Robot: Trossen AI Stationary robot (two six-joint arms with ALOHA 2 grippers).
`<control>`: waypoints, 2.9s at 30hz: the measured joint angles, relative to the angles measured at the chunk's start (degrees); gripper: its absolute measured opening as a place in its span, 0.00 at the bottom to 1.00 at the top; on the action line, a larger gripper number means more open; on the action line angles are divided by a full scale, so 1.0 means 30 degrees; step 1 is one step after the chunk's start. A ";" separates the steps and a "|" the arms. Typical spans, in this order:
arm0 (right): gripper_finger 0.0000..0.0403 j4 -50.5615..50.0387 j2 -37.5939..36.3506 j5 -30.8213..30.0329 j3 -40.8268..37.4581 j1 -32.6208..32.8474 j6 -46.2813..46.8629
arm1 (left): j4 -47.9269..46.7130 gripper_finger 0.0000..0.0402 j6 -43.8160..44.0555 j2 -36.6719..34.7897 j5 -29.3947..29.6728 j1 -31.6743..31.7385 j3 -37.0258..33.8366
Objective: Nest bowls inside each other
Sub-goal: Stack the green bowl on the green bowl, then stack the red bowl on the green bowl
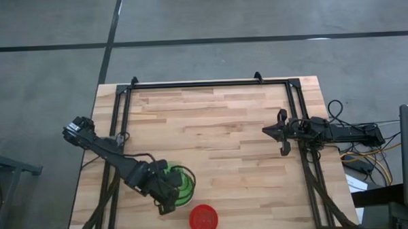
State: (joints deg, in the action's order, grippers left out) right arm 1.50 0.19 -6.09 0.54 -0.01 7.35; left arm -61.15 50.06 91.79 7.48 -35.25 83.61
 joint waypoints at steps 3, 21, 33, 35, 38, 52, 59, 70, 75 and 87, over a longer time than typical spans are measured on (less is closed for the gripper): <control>0.08 0.0000 0.0000 0.0000 0.0000 -0.0007 0.0003 | 0.0328 0.00 -0.0158 0.0001 0.0095 -0.0261 -0.0007; 0.08 0.0000 0.0000 -0.0007 0.0000 -0.0007 0.0022 | 0.2072 0.00 -0.1718 0.0893 0.0869 -0.0936 -0.0022; 0.08 0.0000 0.0000 -0.0003 0.0000 -0.0003 -0.0007 | 0.2205 0.00 -0.1722 0.1841 0.0898 -0.1034 -0.0022; 0.08 -0.0002 0.0000 -0.0002 0.0000 0.0000 0.0019 | 0.2218 0.00 -0.1499 0.2011 0.0898 -0.1034 -0.0044; 0.08 0.0000 0.0000 0.0000 0.0000 0.0000 -0.0007 | 0.2206 0.00 -0.1110 0.2289 0.0892 -0.1041 -0.0135; 0.08 0.0000 0.0000 0.0000 0.0000 -0.0002 0.0002 | 0.2520 0.00 -0.0967 0.3095 0.0976 -0.1071 -0.0168; 0.08 0.0000 0.0000 -0.0005 0.0000 -0.0004 0.0016 | 0.2638 0.01 -0.0953 0.3668 0.1009 -0.1078 -0.0168; 0.08 0.0000 0.0000 -0.0002 0.0000 -0.0004 0.0018 | 0.2684 0.11 -0.0584 0.3752 0.0995 -0.1078 -0.0168; 0.08 0.0000 0.0000 -0.0001 0.0000 0.0000 0.0016 | 0.2682 0.16 -0.0200 0.3752 0.0841 -0.1078 -0.0168; 0.08 -0.0003 0.0000 -0.0003 0.0000 -0.0005 0.0000 | 0.2669 0.25 -0.0078 0.3620 0.0497 -0.1078 -0.0168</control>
State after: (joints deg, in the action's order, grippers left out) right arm 1.49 0.19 -6.09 0.54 -0.02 7.35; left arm -53.14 49.82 102.65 8.97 -38.48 83.11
